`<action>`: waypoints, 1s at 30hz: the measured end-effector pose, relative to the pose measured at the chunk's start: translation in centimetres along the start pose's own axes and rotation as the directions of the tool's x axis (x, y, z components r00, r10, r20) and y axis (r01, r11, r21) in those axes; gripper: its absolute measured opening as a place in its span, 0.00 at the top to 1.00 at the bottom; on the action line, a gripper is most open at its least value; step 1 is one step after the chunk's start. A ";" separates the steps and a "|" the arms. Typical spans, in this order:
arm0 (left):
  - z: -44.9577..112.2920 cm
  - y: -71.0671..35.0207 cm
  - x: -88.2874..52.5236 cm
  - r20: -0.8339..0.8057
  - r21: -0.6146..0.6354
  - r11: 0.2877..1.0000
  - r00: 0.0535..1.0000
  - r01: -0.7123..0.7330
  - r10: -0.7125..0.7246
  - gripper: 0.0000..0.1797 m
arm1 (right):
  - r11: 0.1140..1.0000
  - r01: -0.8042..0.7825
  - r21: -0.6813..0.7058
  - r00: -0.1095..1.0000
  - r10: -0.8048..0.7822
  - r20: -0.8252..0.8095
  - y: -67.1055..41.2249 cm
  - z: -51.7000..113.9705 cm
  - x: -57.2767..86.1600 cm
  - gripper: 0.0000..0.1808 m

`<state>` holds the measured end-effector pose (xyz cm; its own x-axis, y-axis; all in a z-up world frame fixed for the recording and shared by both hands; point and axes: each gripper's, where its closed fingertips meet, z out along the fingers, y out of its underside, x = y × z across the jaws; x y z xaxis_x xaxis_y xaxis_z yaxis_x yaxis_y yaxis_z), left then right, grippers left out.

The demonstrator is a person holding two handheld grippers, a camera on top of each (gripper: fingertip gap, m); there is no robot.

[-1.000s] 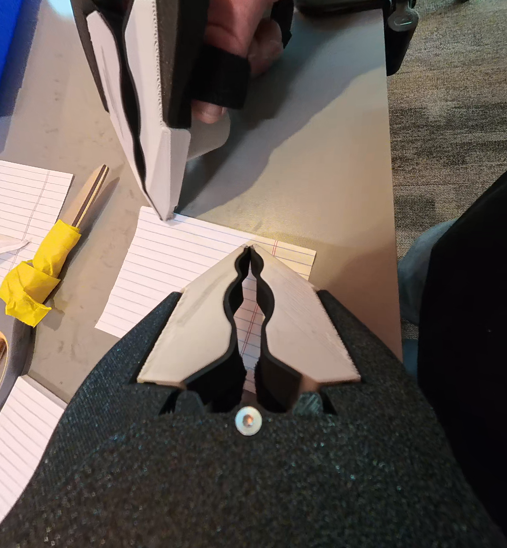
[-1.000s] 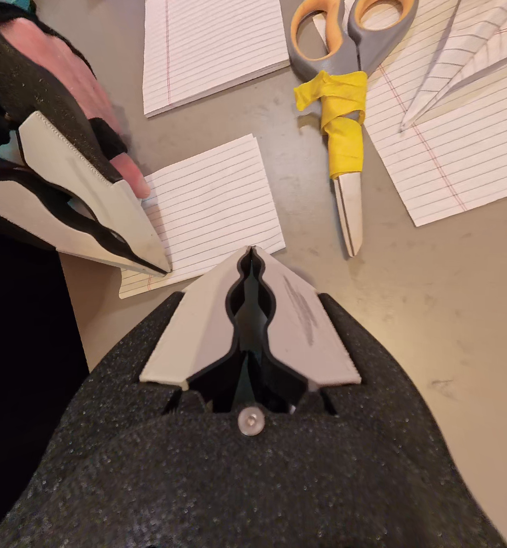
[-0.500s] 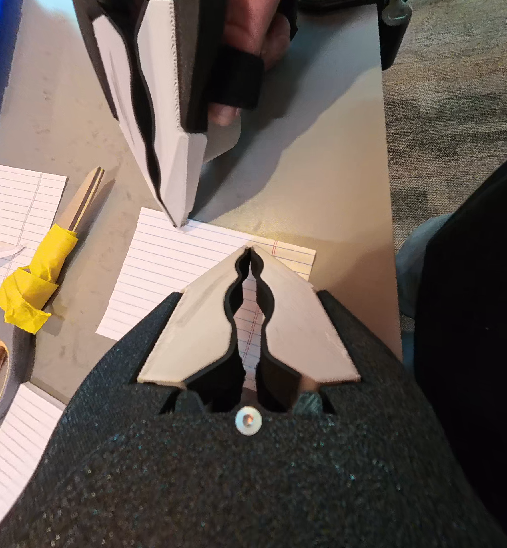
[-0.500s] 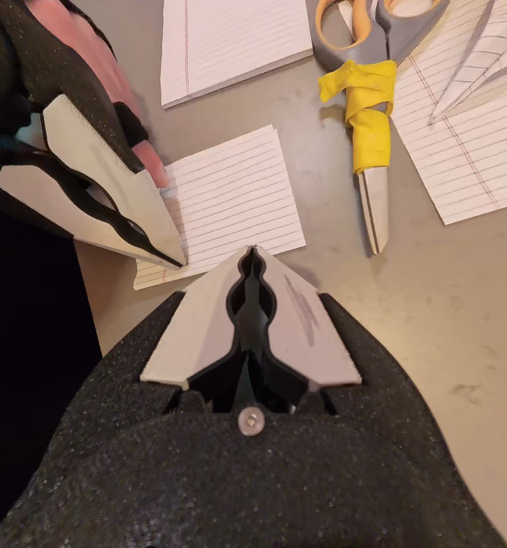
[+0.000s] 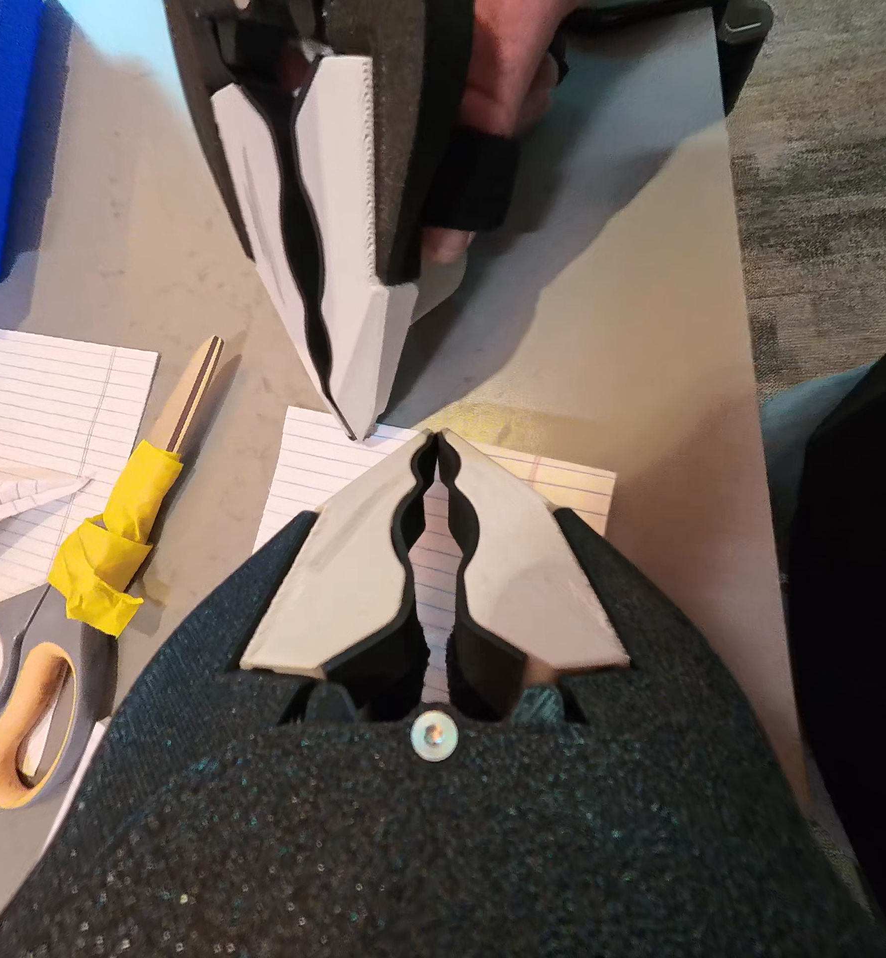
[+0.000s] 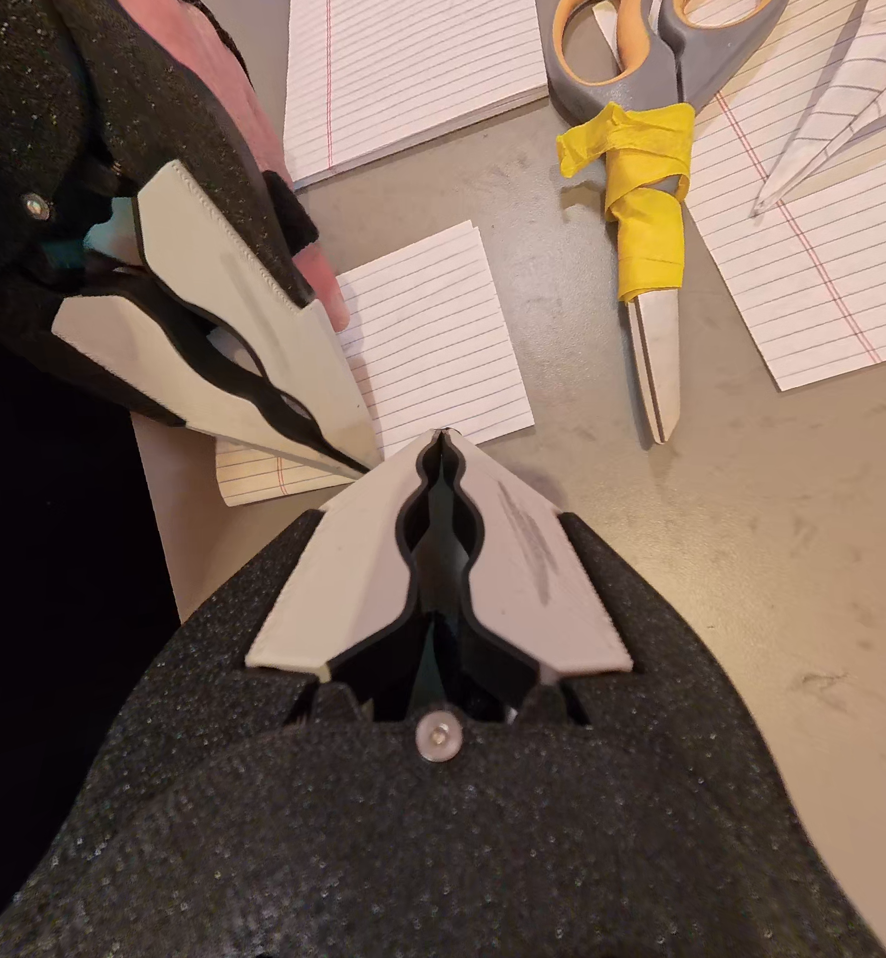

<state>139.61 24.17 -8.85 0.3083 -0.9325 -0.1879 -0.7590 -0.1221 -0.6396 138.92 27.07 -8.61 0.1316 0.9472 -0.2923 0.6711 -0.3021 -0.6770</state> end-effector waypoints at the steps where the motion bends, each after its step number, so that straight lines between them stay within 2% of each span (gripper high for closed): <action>1: 0.0 -0.1 0.3 -0.008 0.002 1.000 1.000 -0.021 0.021 1.00 | 1.000 -0.001 0.000 1.000 0.001 0.001 0.0 0.0 0.0 1.00; 5: -0.4 -0.1 1.5 0.001 -0.002 0.994 0.994 -0.108 0.108 1.00 | 1.000 -0.006 0.001 1.000 0.006 0.007 0.0 0.1 0.0 1.00; 16: -2.2 0.6 5.3 -0.061 0.045 0.990 0.988 -0.136 0.139 1.00 | 1.000 -0.004 0.003 1.000 0.004 0.007 0.0 0.0 0.1 1.00; 22: -3.0 1.5 5.3 -0.102 0.016 0.987 0.982 -0.158 0.158 1.00 | 1.000 -0.003 0.013 0.999 0.004 -0.042 0.4 -0.5 -0.1 1.00; 28: -5.1 5.0 2.2 -0.109 -0.114 0.987 0.988 -0.117 0.105 1.00 | 0.989 -0.128 0.079 0.973 0.140 -0.181 1.6 -1.3 -1.3 1.00; 30: -5.7 3.8 1.8 -0.092 -0.059 0.997 0.994 -0.057 0.052 1.00 | 0.985 -0.136 0.110 0.966 0.156 -0.207 1.4 -1.1 -1.6 1.00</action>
<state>133.96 20.11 -7.35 0.2147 -0.9648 -0.1516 -0.8077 -0.0882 -0.5830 140.44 25.29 -8.32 0.3831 0.8898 -0.2480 0.5629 -0.4377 -0.7011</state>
